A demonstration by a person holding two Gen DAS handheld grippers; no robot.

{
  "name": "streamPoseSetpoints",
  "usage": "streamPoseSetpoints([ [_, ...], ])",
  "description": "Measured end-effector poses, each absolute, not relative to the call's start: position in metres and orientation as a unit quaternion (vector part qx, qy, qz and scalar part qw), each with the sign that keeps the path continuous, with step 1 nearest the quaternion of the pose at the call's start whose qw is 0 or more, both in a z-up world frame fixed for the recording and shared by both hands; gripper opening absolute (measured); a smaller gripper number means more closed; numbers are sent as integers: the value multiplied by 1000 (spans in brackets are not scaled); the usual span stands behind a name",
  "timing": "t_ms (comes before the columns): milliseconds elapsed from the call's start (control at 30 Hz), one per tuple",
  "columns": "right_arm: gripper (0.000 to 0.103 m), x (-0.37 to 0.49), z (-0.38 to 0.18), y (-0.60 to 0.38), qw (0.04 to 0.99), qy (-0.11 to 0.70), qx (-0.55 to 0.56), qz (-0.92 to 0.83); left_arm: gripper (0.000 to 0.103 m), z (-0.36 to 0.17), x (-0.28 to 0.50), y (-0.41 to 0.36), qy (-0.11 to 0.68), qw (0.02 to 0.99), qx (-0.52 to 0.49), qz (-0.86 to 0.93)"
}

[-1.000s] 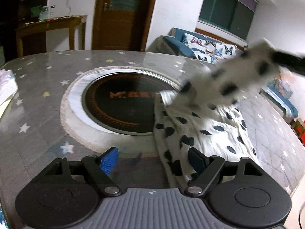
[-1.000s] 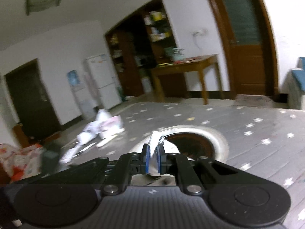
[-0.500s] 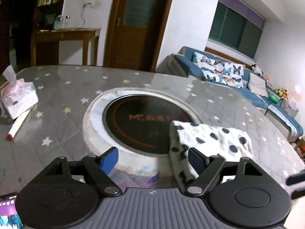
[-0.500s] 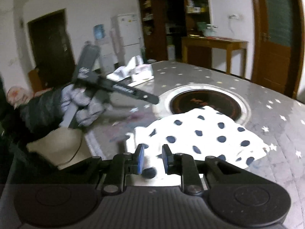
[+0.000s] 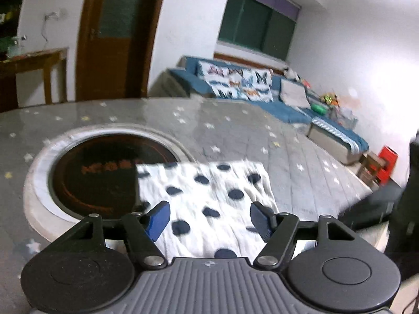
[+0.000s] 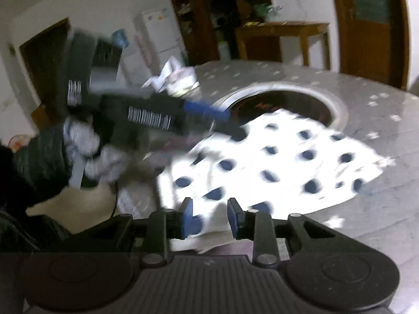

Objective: Fold clothes

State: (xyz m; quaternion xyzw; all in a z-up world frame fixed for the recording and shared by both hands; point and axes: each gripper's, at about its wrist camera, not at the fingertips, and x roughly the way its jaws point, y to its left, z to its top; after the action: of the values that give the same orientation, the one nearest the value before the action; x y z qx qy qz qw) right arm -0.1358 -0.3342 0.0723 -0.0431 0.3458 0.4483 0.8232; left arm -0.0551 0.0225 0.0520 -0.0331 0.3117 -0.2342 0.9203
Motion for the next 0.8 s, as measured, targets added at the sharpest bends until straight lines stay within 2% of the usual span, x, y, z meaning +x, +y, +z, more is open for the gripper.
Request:
streamPoseSetpoints([
  [100,33,-120,83,-354,854,326,-28,404,70,43,-57,18,327,911,-29,-248],
  [267,34,-77,86,-358,893,304,-18,333,70,37,-66,11,333,907,-14,-259],
  [600,31,-14,31,-348,902,354,-21,246,70,26,-67,13,348,901,-13,-258],
  [800,32,-10,47,-338,904,339,-38,258,72,29,-68,17,343,902,-22,-260],
])
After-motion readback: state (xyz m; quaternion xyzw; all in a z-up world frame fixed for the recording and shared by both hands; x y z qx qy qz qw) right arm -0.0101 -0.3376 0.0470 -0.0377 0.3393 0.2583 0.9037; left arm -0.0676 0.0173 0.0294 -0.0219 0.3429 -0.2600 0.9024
